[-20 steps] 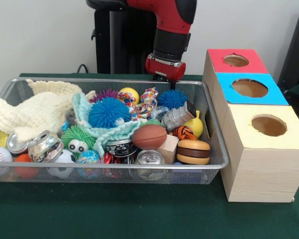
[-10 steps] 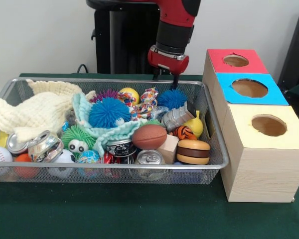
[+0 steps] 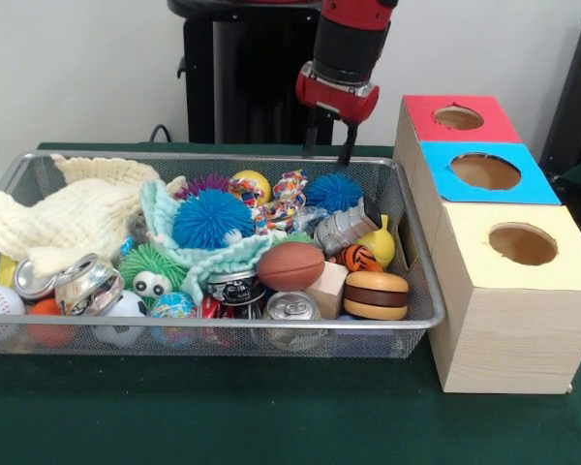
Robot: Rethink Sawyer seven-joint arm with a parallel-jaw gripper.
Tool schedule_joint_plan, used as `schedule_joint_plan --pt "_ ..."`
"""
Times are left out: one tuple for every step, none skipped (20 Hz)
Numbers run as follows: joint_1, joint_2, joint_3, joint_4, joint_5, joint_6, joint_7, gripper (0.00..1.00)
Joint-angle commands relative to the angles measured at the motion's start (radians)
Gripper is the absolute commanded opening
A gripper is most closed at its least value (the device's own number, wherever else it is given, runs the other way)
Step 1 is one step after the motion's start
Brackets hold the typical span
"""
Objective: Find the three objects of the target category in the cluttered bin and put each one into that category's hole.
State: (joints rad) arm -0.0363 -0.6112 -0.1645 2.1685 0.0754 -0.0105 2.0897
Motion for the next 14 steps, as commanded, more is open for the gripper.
schedule_joint_plan --pt "-0.008 -0.066 0.025 -0.134 -0.046 0.127 0.006 1.00" --pt "-0.013 -0.065 0.029 -0.137 -0.057 0.113 0.008 1.00" --pt "-0.015 -0.065 0.031 -0.140 -0.064 0.116 0.008 1.00" --pt "-0.016 -0.065 0.031 -0.146 -0.077 0.128 -0.002 1.00" --pt "-0.017 -0.067 0.033 -0.150 -0.085 0.137 -0.006 1.00" --pt "-0.021 -0.071 0.037 -0.154 -0.097 0.150 -0.013 1.00" --pt "-0.022 -0.075 0.040 -0.157 -0.104 0.160 -0.016 1.00" --pt "-0.027 -0.081 0.045 -0.161 -0.114 0.170 -0.023 1.00" --pt "-0.028 -0.085 0.046 -0.165 -0.119 0.177 -0.023 1.00" --pt "-0.035 -0.093 0.054 -0.166 -0.125 0.186 -0.024 1.00" --pt "-0.041 -0.098 0.060 -0.165 -0.125 0.190 -0.020 1.00" --pt "-0.042 -0.101 0.060 -0.169 -0.123 0.189 -0.010 1.00" --pt "-0.042 -0.102 0.060 -0.173 -0.124 0.195 -0.008 1.00" --pt "-0.046 -0.106 0.065 -0.180 -0.130 0.213 -0.016 1.00"
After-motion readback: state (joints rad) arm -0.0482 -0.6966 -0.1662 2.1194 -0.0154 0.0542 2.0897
